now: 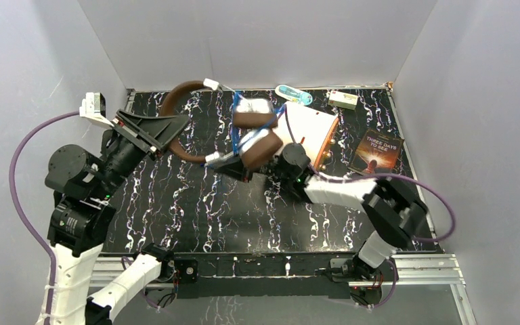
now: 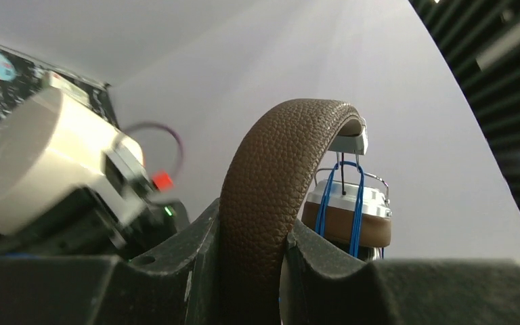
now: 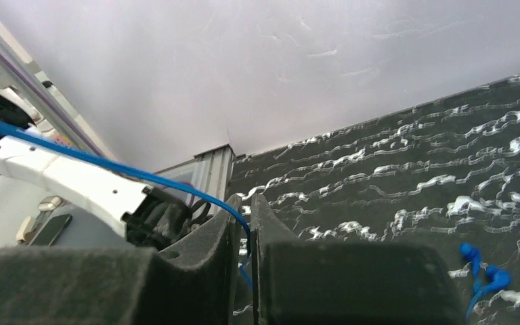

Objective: Wrap the headphones

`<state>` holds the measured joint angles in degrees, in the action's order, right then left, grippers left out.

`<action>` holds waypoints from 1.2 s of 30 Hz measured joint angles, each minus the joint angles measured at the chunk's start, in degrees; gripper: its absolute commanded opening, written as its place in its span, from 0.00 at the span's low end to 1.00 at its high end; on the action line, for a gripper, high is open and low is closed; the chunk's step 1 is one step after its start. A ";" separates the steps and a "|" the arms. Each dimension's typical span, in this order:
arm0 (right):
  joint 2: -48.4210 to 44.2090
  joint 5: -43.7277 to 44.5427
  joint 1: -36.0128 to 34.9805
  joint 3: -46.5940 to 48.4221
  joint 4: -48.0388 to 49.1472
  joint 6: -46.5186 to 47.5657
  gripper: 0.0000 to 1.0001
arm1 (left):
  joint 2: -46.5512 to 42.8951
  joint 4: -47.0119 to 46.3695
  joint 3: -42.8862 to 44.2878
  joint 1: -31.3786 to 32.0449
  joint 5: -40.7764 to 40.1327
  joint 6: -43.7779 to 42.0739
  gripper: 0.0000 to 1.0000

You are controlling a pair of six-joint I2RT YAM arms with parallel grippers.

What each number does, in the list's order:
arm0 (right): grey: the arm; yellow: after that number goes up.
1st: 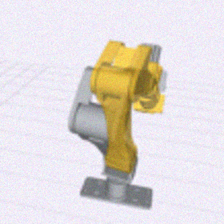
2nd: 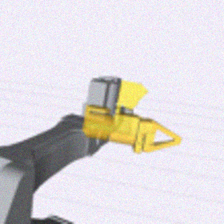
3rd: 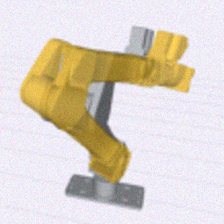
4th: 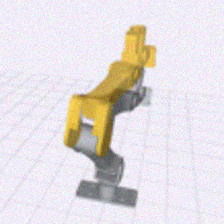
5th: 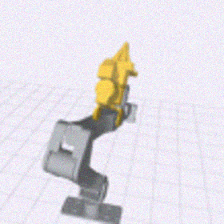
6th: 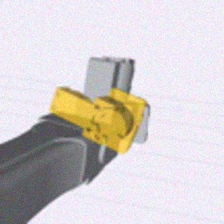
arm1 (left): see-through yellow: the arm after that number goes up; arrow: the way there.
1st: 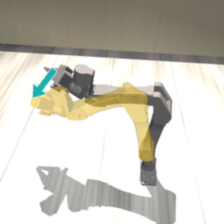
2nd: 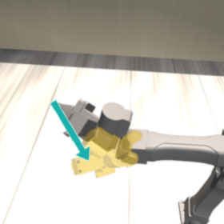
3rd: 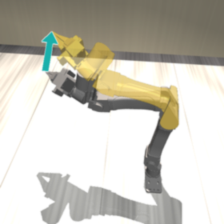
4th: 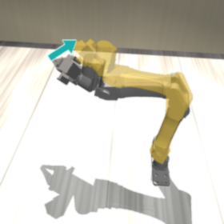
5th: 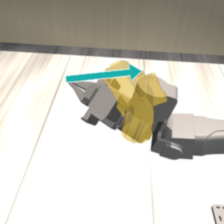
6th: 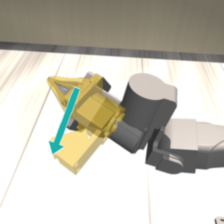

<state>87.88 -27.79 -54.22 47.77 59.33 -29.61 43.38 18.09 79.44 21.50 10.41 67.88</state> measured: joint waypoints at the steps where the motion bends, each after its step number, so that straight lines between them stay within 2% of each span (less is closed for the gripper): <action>1: 3.08 -2.01 1.36 2.23 1.36 -0.68 0.19 | 0.09 0.48 0.98 -0.02 3.10 -0.26 0.00; 3: 9.16 -6.38 3.61 7.89 4.68 -2.75 0.16 | 0.09 1.27 3.02 0.00 9.68 -1.49 0.00; 6: 14.49 -10.49 5.27 13.11 9.05 -6.49 0.04 | -0.09 3.56 5.53 0.00 16.96 -4.98 0.00; 7: 18.32 -13.18 6.38 16.94 12.48 -10.29 0.01 | -0.11 4.70 6.38 0.00 19.02 -6.78 0.00; 10: 22.73 -17.25 8.50 21.68 16.44 -17.22 0.00 | 0.09 10.71 9.84 0.00 22.88 -13.90 0.00; 13: 23.50 -21.05 12.02 24.41 15.19 -22.36 0.00 | 0.61 19.52 14.03 0.00 23.45 -24.04 0.00; 16: 21.97 -23.76 16.39 27.19 8.04 -23.30 0.00 | 0.70 29.92 16.28 0.00 19.41 -34.12 0.00; 20: 16.37 -25.90 21.38 30.93 -10.99 -18.84 0.00 | 1.44 42.40 16.59 0.00 10.05 -43.82 0.00; 23: 11.72 -26.47 22.21 35.36 -24.24 -14.38 0.00 | 2.95 48.68 16.50 0.07 2.78 -47.98 0.00; 25: 8.00 -26.67 21.79 37.27 -30.64 -11.98 0.00 | 3.54 50.66 16.00 0.13 -0.61 -49.40 0.00; 29: 1.77 -28.13 20.61 37.55 -37.03 -10.40 0.00 | 4.37 52.78 14.47 0.39 -8.37 -50.75 0.00; 36: -1.75 -27.19 14.78 37.16 -43.91 -10.64 0.00 | 5.44 45.99 11.32 0.37 -21.94 -48.94 0.00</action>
<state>86.13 -54.98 -39.44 84.93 15.42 -40.25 48.82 64.07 90.76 21.87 -11.53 18.94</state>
